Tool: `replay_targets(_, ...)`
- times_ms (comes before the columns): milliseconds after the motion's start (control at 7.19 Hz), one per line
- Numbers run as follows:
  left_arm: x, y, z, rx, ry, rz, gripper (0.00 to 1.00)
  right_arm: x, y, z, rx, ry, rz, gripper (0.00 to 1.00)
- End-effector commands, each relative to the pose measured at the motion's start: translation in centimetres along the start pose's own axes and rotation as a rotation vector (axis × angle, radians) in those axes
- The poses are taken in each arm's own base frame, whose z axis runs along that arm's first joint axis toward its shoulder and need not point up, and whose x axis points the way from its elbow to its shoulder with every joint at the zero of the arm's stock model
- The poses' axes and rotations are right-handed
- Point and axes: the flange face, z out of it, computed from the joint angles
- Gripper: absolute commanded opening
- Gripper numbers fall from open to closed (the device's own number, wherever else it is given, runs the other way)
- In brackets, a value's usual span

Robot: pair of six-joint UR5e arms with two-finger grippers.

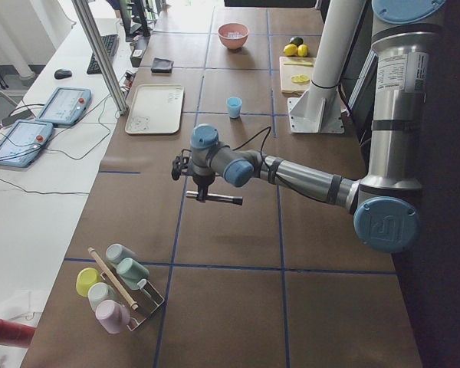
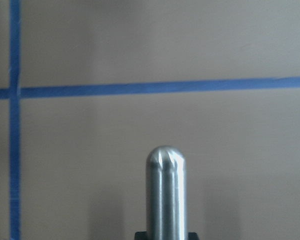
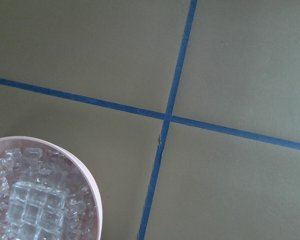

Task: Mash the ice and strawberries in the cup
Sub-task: 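Lift the muddler upright and carry it over the light-blue cup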

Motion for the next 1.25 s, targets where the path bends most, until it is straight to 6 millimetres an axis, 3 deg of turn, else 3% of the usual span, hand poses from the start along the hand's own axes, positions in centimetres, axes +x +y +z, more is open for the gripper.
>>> replay_targets(0,12.4,-2.2,-6.7,0.157,0.12,0.175,0.0,-1.0,0.0,-0.9,0.018,0.003,-0.018,0.99)
replay_targets(139,16.8,-2.3,-9.3,0.238,0.156,0.245,0.0,-1.1,0.0,-1.3,0.024,0.001,-0.017,0.99)
replay_targets(278,21.9,-1.0,-10.2,0.345,0.142,0.315,0.0,-1.0,0.2,-1.2,0.023,-0.002,-0.016,0.99)
replay_targets(417,25.5,0.5,-10.1,0.474,0.149,0.321,0.0,-1.0,0.4,-1.1,0.021,-0.009,-0.012,1.0)
replay_targets(696,30.8,3.3,-9.2,0.626,0.205,0.214,0.0,-1.4,1.2,-1.3,0.022,-0.01,-0.012,0.99)
replay_targets(1113,32.5,5.1,-11.2,0.828,0.419,0.179,0.0,-1.5,1.2,-1.3,0.022,-0.01,-0.012,0.99)
